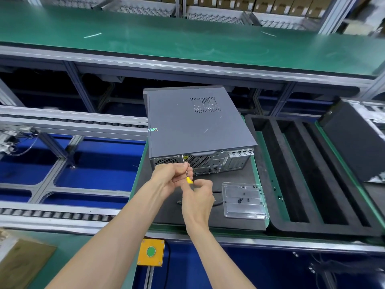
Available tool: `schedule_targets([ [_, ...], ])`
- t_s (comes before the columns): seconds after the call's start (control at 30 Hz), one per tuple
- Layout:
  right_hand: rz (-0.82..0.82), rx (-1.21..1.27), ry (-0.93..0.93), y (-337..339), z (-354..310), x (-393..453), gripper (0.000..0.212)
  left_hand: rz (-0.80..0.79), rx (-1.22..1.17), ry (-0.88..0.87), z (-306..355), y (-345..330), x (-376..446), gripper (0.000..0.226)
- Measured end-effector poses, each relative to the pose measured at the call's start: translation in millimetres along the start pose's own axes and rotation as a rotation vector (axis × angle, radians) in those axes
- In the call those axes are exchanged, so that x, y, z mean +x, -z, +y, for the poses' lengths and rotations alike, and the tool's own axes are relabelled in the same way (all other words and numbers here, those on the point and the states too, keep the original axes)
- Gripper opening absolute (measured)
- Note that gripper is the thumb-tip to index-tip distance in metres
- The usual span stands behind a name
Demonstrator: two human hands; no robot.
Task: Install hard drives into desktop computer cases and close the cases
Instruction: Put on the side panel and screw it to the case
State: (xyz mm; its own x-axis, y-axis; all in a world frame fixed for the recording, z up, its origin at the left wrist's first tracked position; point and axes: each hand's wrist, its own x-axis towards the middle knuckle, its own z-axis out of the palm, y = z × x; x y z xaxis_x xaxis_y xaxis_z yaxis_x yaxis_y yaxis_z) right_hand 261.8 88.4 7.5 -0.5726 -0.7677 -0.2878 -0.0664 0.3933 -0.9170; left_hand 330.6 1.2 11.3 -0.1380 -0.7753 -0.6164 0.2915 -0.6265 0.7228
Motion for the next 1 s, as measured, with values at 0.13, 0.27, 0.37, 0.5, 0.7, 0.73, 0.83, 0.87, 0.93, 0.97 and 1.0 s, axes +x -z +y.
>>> schedule_targets([
  [0.13, 0.043, -0.142, 0.157, 4, 3, 2, 0.019, 0.042, -0.027, -0.036, -5, -2, -1, 0.01],
  [0.27, 0.032, -0.305, 0.214, 7, 6, 4, 0.035, 0.141, 0.287, -0.29, -9, -3, -7, 0.017],
  [0.37, -0.001, -0.359, 0.215, 2, 5, 2, 0.044, 0.393, 0.849, -0.908, -9, 8, -6, 0.016],
  [0.5, -0.007, -0.247, 0.219, 1, 3, 2, 0.021, 0.372, 1.352, -1.26, 5, 26, 13, 0.044],
  [0.7, 0.046, -0.324, 0.313, 5, 7, 2, 0.014, 0.5, 1.467, -1.364, 5, 22, 38, 0.029],
  [0.73, 0.044, -0.373, 0.342, 4, 8, 2, 0.015, 0.516, 1.462, -1.385, 4, 22, 40, 0.029],
  [0.83, 0.037, -0.57, 0.367, 1, 8, 3, 0.039, 0.519, 1.432, -1.388, 2, 21, 41, 0.028],
  [0.87, 0.039, -0.588, 0.356, 0, 7, 3, 0.044, 0.51, 1.426, -1.388, 2, 21, 41, 0.028],
  [0.93, 0.03, -0.508, 0.315, -1, 5, 4, 0.041, 0.492, 1.421, -1.383, 2, 21, 40, 0.026],
  [0.97, 0.022, -0.406, 0.288, -1, 6, 4, 0.031, 0.49, 1.421, -1.38, 2, 21, 40, 0.025],
  [1.0, 0.016, -0.319, 0.254, 0, 5, 3, 0.019, 0.493, 1.423, -1.378, 2, 22, 41, 0.025],
])
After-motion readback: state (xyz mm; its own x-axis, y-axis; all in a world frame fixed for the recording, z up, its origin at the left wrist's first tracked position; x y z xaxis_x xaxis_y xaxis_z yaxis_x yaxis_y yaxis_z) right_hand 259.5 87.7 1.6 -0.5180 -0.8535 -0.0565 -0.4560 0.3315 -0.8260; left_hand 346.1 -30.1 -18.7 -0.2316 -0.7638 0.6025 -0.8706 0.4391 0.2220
